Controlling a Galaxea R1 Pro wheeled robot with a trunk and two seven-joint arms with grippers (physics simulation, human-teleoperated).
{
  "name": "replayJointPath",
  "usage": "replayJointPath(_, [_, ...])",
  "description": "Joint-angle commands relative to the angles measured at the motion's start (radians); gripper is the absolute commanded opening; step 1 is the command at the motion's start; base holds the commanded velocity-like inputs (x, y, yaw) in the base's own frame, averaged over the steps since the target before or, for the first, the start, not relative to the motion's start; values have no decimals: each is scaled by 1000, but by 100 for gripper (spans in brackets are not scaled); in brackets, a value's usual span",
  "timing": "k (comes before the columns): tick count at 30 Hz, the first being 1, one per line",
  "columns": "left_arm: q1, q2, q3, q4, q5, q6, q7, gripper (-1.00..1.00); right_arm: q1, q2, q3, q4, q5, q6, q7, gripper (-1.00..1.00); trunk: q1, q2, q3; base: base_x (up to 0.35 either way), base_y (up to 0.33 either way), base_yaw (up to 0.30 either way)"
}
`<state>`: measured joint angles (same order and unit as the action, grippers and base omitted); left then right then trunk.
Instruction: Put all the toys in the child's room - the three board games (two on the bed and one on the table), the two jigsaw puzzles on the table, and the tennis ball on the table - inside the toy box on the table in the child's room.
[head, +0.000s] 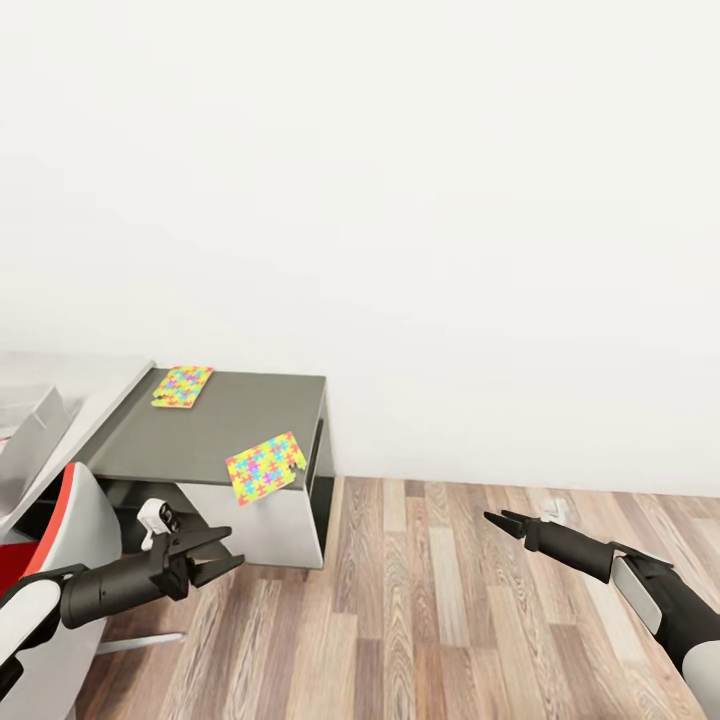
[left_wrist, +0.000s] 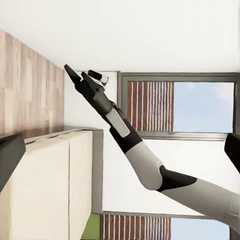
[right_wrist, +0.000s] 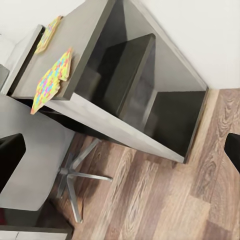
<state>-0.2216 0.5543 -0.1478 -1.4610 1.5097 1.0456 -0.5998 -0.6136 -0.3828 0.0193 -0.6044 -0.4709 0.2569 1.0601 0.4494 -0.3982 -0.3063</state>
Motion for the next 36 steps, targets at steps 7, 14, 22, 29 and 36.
replayJointPath(7, [-17, 10, 10, 0, -3, 2, -6, 100, -1, -1, 1, 0, -9, 10, 1, 100, 1, -2, 10, 0, -1, 72])
replayJointPath(14, [-19, 29, 19, 11, -10, 2, 1, 100, -1, -1, -1, 0, -9, 10, 1, 100, 1, -2, 22, 0, 0, 72])
replayJointPath(22, [-19, 32, 20, 13, -14, 2, 1, 100, -1, -1, -1, 0, -9, 10, 1, 100, 1, -2, 35, 0, 0, 72])
replayJointPath(29, [-19, 31, 21, 13, -14, 2, 2, 100, -1, -1, -1, 0, -9, 11, 1, 100, 1, -2, 47, 0, 0, 72])
replayJointPath(36, [-19, 31, 26, 13, -14, 2, 2, 100, -1, -1, 0, 0, -9, 10, 1, 100, 1, -2, 58, 0, 0, 72])
